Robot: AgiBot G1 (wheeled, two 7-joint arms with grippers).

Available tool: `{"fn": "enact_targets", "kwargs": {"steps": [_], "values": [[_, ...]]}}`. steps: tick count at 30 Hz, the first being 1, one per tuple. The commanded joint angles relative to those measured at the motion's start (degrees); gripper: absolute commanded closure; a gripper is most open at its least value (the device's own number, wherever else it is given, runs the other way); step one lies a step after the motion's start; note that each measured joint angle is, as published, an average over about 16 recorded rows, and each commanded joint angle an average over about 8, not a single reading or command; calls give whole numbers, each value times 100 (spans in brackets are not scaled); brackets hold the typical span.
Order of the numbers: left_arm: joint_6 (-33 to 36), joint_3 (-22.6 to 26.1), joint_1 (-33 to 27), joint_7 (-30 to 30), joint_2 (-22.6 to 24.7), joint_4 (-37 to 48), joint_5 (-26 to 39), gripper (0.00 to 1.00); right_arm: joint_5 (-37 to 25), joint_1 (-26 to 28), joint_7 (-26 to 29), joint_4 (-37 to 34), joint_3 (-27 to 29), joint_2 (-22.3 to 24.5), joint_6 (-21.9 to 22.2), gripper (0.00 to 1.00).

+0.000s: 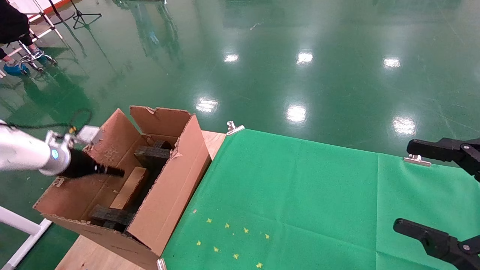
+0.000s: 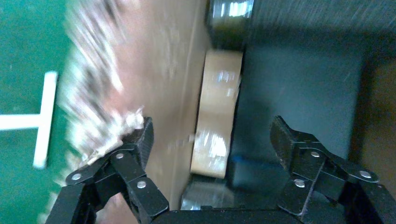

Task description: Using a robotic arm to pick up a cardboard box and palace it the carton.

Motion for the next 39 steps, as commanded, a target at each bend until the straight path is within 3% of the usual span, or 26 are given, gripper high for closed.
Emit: {"fn": "enact_targets", "kwargs": {"steps": [1, 10, 24, 32, 39], "values": [[62, -31, -133, 3, -36, -40, -44, 0, 0, 0, 0, 0, 0, 0, 0, 0], [854, -537, -851, -250, -417, -310, -783, 0, 0, 0, 0, 0, 0, 0, 0, 0], [3117, -1553, -1154, -1662, -608, 117, -2325, 0, 1, -1, 0, -1, 0, 0, 1, 0], [3180, -1611, -1091, -1626, -608, 87, -2402, 0, 1, -1, -1, -2, 0, 1, 1, 0], [3193, -1871, -677, -1188, -645, -550, -2641, 0, 2, -1, -1, -2, 0, 1, 1, 0]]}}
